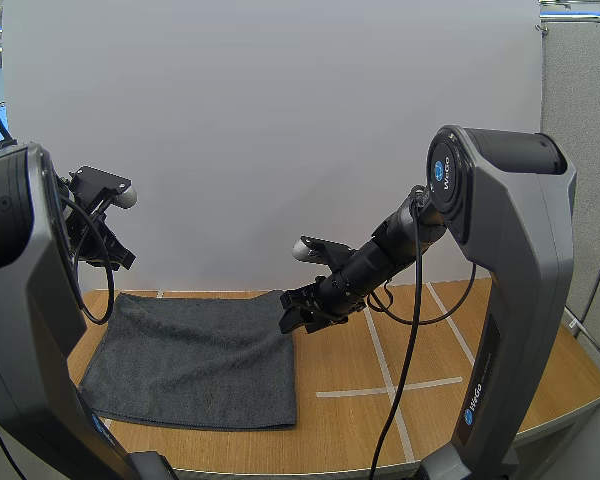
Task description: Fold the towel
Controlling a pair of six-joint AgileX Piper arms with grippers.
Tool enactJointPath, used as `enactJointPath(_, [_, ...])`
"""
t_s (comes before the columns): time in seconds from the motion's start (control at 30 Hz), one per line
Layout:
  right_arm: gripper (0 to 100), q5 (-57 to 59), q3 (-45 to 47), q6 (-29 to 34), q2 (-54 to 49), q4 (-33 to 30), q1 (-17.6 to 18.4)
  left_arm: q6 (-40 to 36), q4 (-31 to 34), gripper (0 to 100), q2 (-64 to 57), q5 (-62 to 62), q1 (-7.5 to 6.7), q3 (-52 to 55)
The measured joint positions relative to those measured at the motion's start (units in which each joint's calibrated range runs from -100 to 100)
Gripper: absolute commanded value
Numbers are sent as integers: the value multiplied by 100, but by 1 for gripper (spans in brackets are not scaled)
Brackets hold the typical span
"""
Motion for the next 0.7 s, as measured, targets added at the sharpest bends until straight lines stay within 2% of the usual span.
enactJointPath(0.33, [78, -34, -140, -347, 528, 186, 0, 10, 0, 0, 0, 0, 0, 0])
enactJointPath(0.7, [78, -141, -200, -635, 1126, 664, 0, 10, 0, 0, 0, 0, 0, 0])
